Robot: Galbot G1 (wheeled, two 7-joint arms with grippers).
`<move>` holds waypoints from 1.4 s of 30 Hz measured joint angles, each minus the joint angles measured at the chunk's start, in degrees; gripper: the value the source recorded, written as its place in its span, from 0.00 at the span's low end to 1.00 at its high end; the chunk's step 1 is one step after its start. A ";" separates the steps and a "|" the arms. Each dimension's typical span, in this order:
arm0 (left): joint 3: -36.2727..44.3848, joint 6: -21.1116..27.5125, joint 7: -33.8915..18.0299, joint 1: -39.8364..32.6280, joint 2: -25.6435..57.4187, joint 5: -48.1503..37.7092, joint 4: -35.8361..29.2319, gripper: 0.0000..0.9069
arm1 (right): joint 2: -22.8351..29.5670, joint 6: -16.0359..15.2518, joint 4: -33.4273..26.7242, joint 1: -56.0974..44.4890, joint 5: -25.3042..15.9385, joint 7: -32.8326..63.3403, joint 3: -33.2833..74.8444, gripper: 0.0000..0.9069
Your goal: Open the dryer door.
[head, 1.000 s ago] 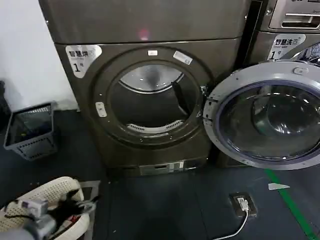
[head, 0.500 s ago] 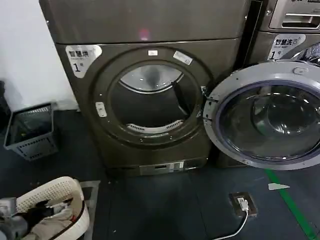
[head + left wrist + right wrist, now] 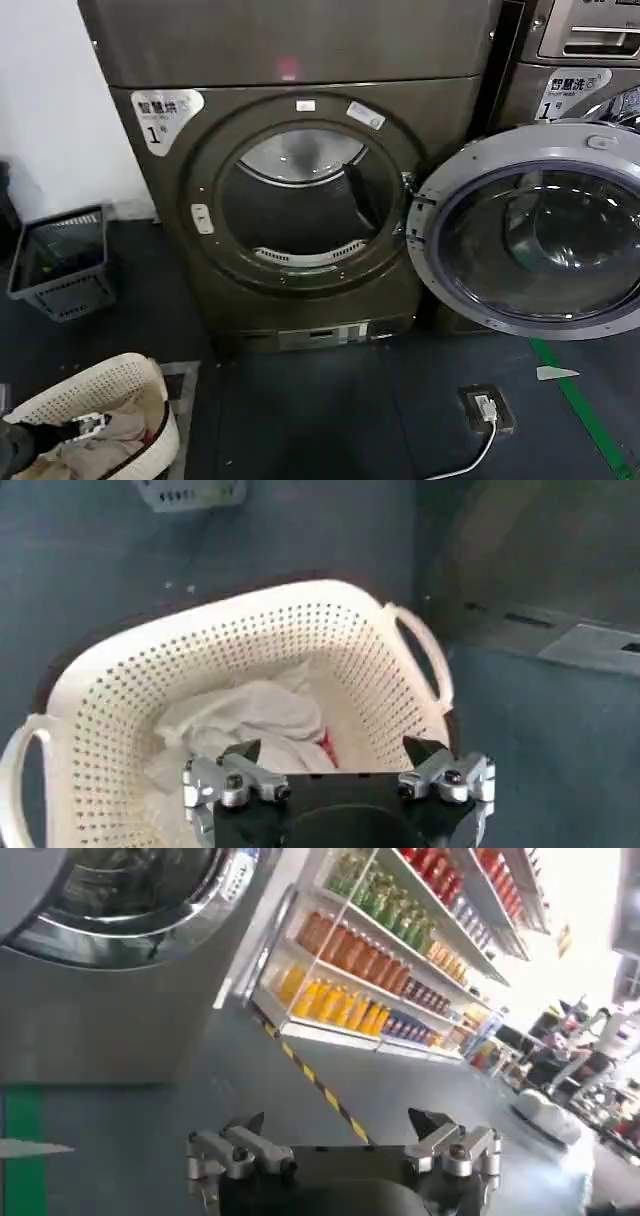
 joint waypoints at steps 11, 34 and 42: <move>0.13 0.00 -2.89 -0.15 1.79 -5.99 0.57 1.00 | 0.39 -2.17 0.29 0.18 0.89 3.54 0.00 1.00; -0.04 0.00 -3.10 0.54 1.62 -6.43 0.79 1.00 | 0.74 -4.57 0.41 0.35 3.46 8.96 0.12 1.00; -0.04 0.00 -3.09 0.66 1.62 -6.34 0.85 1.00 | 0.86 -4.41 0.41 0.31 3.50 8.94 0.12 1.00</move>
